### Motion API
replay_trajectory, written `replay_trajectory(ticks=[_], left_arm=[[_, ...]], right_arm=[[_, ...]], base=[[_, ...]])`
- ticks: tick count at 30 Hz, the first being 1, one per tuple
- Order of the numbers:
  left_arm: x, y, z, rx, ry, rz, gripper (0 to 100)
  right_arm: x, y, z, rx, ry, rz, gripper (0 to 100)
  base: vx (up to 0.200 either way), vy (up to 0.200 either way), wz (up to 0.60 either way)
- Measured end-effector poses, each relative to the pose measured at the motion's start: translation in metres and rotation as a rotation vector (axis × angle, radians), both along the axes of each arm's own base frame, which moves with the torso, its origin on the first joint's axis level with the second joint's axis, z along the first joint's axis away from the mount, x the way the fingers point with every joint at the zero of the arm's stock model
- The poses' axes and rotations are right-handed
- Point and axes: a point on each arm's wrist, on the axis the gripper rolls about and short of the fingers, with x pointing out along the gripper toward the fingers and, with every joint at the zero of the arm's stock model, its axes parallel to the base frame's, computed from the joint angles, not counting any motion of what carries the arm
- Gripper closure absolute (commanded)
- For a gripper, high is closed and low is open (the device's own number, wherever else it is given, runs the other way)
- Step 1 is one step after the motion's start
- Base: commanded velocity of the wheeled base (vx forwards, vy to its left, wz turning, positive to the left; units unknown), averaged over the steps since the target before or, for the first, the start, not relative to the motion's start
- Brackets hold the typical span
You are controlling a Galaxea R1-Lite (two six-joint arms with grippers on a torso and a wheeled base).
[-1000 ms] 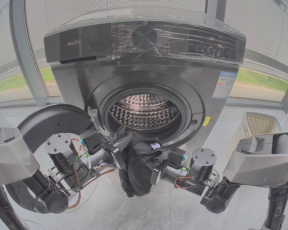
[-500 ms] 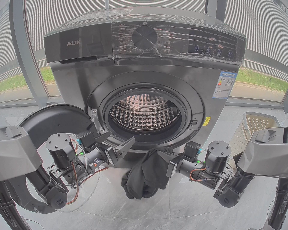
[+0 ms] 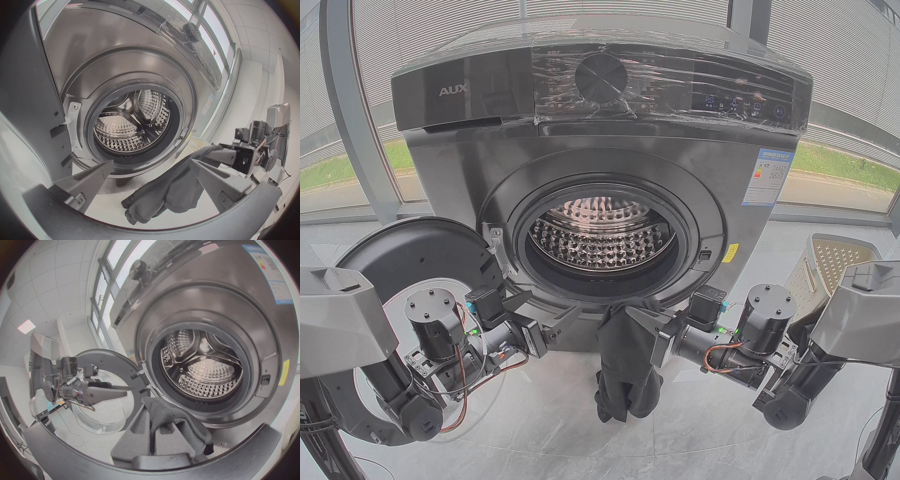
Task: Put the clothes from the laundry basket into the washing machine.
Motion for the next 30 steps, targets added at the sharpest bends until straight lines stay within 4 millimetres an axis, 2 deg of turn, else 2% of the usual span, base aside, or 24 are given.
replay_trajectory(ticks=[5,19,30], left_arm=[[0.0,0.001,-0.006,0.013,0.021,-0.001,0],[0.0,0.003,-0.012,0.025,0.041,0.006,0],[-0.009,0.006,-0.02,0.058,0.079,-0.025,0]], right_arm=[[-0.009,-0.003,0.014,0.003,-0.015,0.062,100],[-0.053,-0.021,0.039,-0.085,0.095,0.189,100],[-0.06,-0.033,0.036,-0.266,0.125,0.194,100]], base=[[0.0,0.0,0.0],[0.0,0.0,0.0],[0.0,0.0,0.0]])
